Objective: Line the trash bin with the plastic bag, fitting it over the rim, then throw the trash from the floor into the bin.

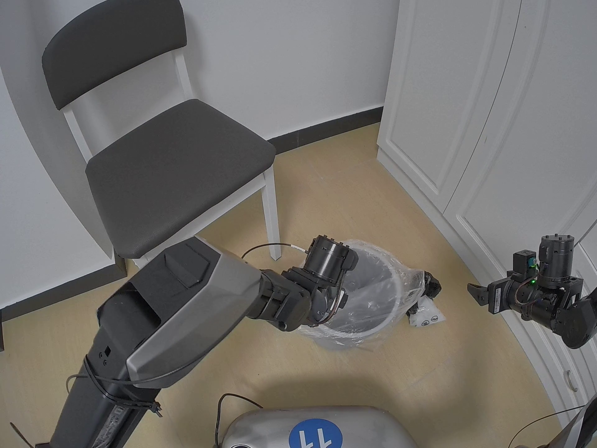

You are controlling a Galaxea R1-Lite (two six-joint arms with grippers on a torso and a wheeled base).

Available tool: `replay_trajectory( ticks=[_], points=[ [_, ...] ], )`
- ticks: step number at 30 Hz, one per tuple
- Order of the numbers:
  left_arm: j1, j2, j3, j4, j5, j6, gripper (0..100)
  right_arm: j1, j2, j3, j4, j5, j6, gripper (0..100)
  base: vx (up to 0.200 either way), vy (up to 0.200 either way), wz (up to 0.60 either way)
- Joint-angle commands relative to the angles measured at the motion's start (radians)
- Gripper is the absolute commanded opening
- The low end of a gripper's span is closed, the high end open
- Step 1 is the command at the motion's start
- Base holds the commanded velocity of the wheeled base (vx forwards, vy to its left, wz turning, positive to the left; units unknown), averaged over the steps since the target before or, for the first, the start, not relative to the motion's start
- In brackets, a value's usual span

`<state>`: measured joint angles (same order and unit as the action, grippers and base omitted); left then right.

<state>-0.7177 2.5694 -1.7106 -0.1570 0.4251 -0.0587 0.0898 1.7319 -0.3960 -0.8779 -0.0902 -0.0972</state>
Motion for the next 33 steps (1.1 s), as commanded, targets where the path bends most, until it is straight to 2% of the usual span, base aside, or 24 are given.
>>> replay_trajectory(
  ticks=[1, 5, 7, 10, 20, 25, 29, 33],
  points=[
    [-0.019, 0.075, -0.110, 0.051, 0.027, -0.016, 100, -0.004, 0.000, 0.003, -0.013, 0.000, 0.001, 100, 0.000, 0.000, 0.00],
    [-0.025, 0.103, -0.191, 0.122, 0.041, -0.016, 100, -0.007, 0.000, 0.006, -0.027, 0.001, -0.001, 100, 0.000, 0.000, 0.00],
    [-0.026, 0.143, -0.289, 0.194, 0.066, -0.016, 100, -0.008, 0.000, 0.006, -0.027, 0.001, -0.001, 100, 0.000, 0.000, 0.00],
    [-0.026, 0.157, -0.289, 0.246, 0.072, -0.013, 100, -0.008, 0.001, 0.006, -0.027, 0.001, -0.001, 100, 0.000, 0.000, 0.00],
    [-0.037, 0.163, -0.289, 0.258, 0.073, -0.015, 100, -0.015, 0.008, 0.005, -0.027, 0.007, -0.001, 100, 0.000, 0.000, 0.00],
    [-0.069, 0.127, -0.288, 0.275, 0.073, -0.052, 100, -0.025, 0.008, 0.006, -0.027, 0.024, -0.001, 100, 0.000, 0.000, 0.00],
    [-0.108, 0.084, -0.210, 0.338, 0.073, -0.093, 100, -0.028, 0.009, 0.006, -0.027, 0.029, -0.001, 100, 0.000, 0.000, 0.00],
    [-0.126, 0.066, -0.149, 0.344, 0.072, -0.125, 100, -0.030, 0.009, 0.008, -0.027, 0.032, -0.001, 100, 0.000, 0.000, 0.00]
  ],
)
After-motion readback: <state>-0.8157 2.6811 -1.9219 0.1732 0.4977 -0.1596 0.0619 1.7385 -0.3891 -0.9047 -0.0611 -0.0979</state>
